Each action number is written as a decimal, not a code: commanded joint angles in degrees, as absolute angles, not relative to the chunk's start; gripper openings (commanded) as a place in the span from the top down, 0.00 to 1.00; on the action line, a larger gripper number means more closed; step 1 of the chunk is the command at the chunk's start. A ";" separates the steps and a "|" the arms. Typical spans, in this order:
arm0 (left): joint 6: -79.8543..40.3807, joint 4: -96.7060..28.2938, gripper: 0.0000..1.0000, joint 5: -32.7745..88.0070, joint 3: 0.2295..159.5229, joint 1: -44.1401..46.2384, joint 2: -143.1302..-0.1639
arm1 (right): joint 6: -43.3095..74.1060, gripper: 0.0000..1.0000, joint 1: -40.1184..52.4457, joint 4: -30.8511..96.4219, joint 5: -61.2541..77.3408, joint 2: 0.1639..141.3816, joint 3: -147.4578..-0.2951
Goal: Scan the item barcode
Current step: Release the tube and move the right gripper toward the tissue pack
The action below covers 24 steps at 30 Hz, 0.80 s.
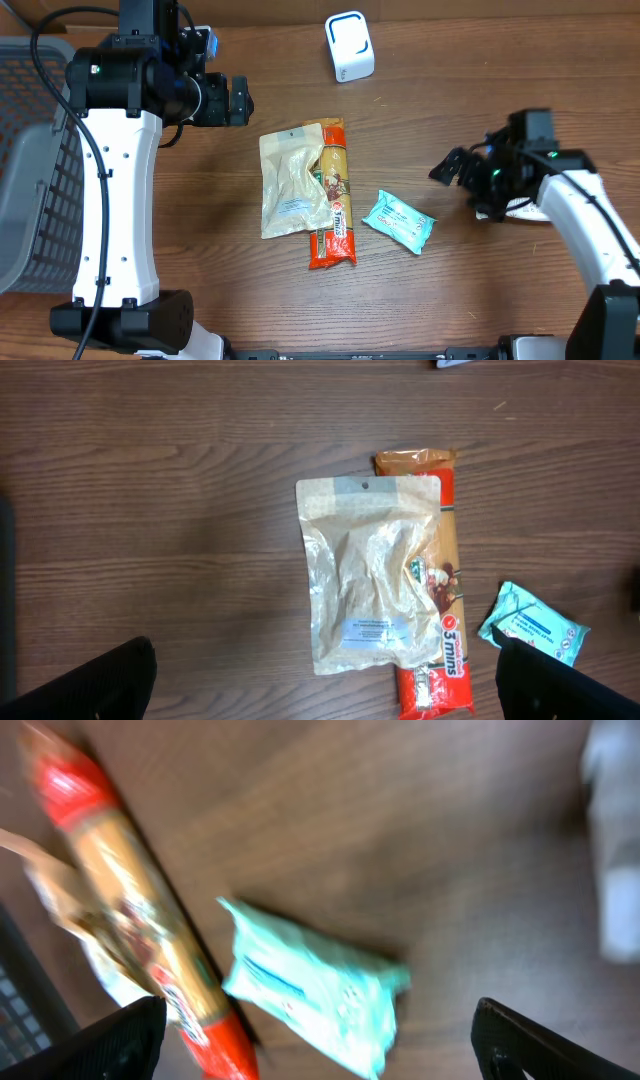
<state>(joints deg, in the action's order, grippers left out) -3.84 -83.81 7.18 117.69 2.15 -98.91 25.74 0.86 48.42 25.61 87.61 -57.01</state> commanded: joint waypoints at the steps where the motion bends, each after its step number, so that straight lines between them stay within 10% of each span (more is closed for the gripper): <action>1: -2.55 -83.77 0.00 7.01 117.86 2.26 -99.09 | 31.83 0.03 3.29 44.56 27.11 87.22 -50.48; 24: -2.55 -83.77 0.01 7.03 117.84 2.26 -99.09 | 30.79 0.20 6.55 20.69 37.91 97.82 -38.59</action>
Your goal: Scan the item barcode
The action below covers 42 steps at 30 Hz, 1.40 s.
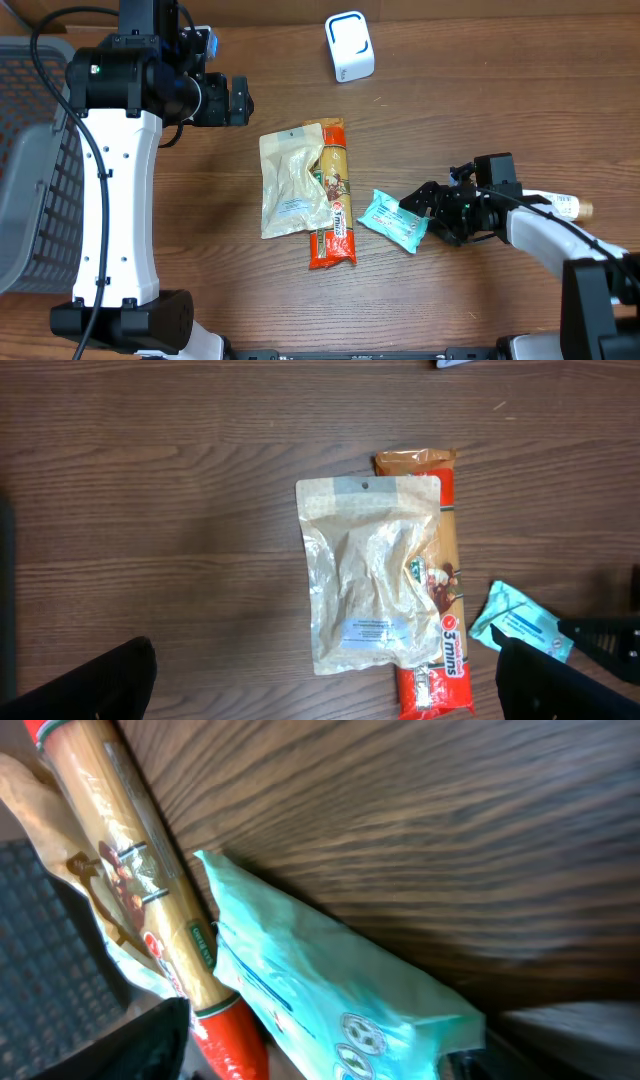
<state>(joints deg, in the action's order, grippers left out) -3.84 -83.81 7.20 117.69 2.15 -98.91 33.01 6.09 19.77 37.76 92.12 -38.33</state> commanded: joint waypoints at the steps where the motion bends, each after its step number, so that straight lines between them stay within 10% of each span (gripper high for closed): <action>1: -2.55 -83.77 0.01 7.01 117.86 2.26 -99.09 | 29.98 0.22 6.55 21.26 38.44 99.18 -39.42; 9: -2.55 -83.77 0.00 7.01 117.86 2.26 -99.09 | 25.61 0.76 6.52 27.09 40.62 107.28 -46.26; 15: -2.55 -83.77 0.00 7.03 117.86 2.26 -99.09 | 25.65 0.96 5.43 24.88 40.64 107.28 -48.77; 28: -2.55 -83.77 0.00 7.03 117.84 2.26 -99.09 | 20.43 0.96 6.13 36.58 30.22 102.61 -65.34; 42: -2.55 -83.77 0.01 7.03 117.84 2.26 -99.09 | 24.97 0.96 33.15 50.15 -35.66 91.81 -71.46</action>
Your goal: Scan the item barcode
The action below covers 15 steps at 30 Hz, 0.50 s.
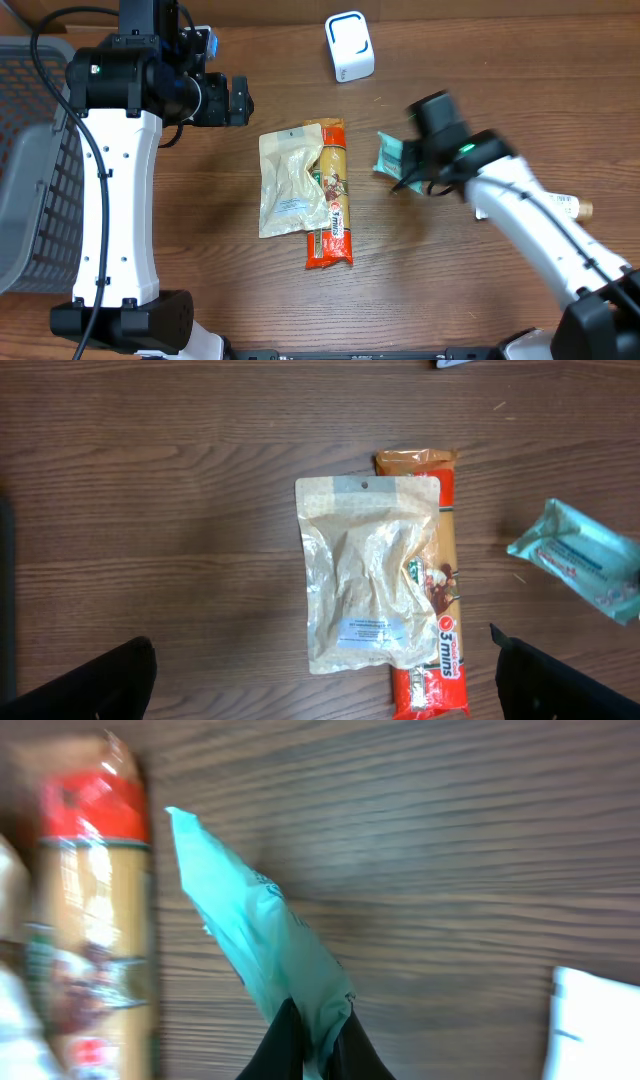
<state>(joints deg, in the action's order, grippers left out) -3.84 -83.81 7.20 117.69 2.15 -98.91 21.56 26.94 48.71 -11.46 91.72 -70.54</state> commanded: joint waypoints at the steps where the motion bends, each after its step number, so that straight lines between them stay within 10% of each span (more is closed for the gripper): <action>1: -2.55 -83.77 0.01 7.03 117.84 2.26 -99.09 | 26.92 0.96 35.83 51.20 -40.93 92.51 -71.42; 15: -2.55 -83.77 0.00 7.03 117.84 2.26 -99.09 | 45.60 0.96 43.42 60.93 -64.51 108.90 -71.26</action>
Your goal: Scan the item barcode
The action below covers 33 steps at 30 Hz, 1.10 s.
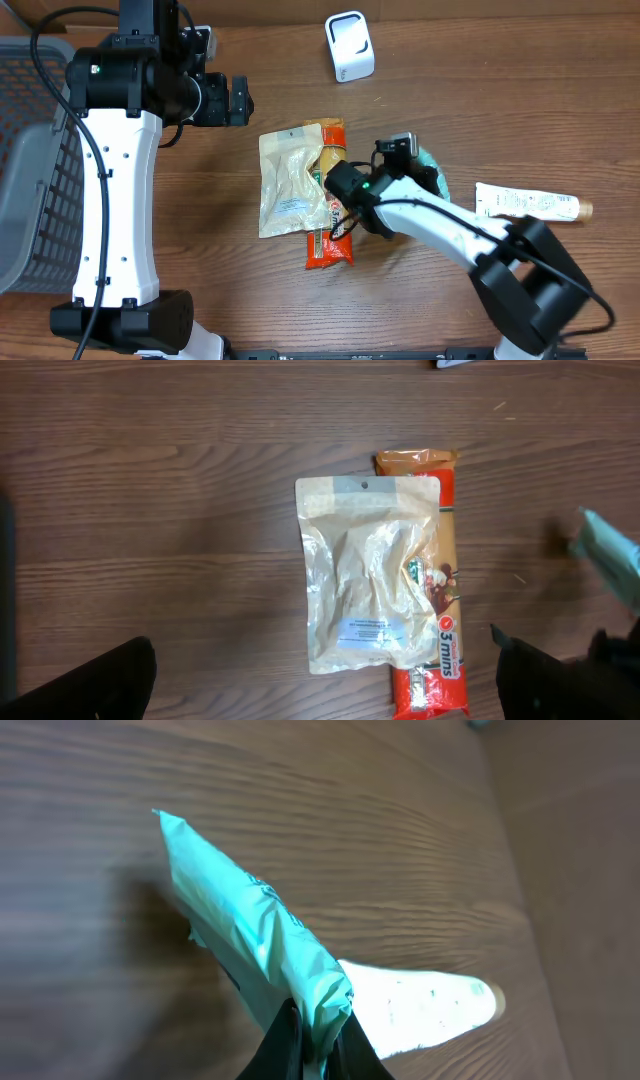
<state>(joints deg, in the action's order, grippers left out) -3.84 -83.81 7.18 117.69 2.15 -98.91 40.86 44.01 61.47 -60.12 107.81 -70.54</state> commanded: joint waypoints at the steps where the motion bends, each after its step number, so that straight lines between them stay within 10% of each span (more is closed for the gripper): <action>1: -2.55 -83.77 0.00 7.01 117.86 2.26 -99.09 | 45.56 0.96 43.44 60.66 -63.42 109.47 -71.26; 8: -2.55 -83.77 0.00 7.03 117.84 2.26 -99.09 | 38.83 0.95 46.87 60.05 -53.52 110.06 -71.26; 13: -2.55 -83.77 0.00 7.03 117.86 2.26 -99.09 | 31.16 0.66 49.41 58.41 -44.40 110.06 -71.26; 24: -2.55 -83.77 0.00 7.03 117.86 2.26 -99.09 | 31.35 0.68 44.75 58.35 -23.90 104.99 -74.96; 27: -2.55 -83.77 0.01 7.03 117.84 2.26 -99.09 | 31.42 0.37 39.64 56.86 -13.06 101.69 -76.27; 33: -2.55 -83.74 0.01 7.03 117.84 2.26 -99.09 | 31.44 0.34 30.52 46.89 4.19 102.08 -75.66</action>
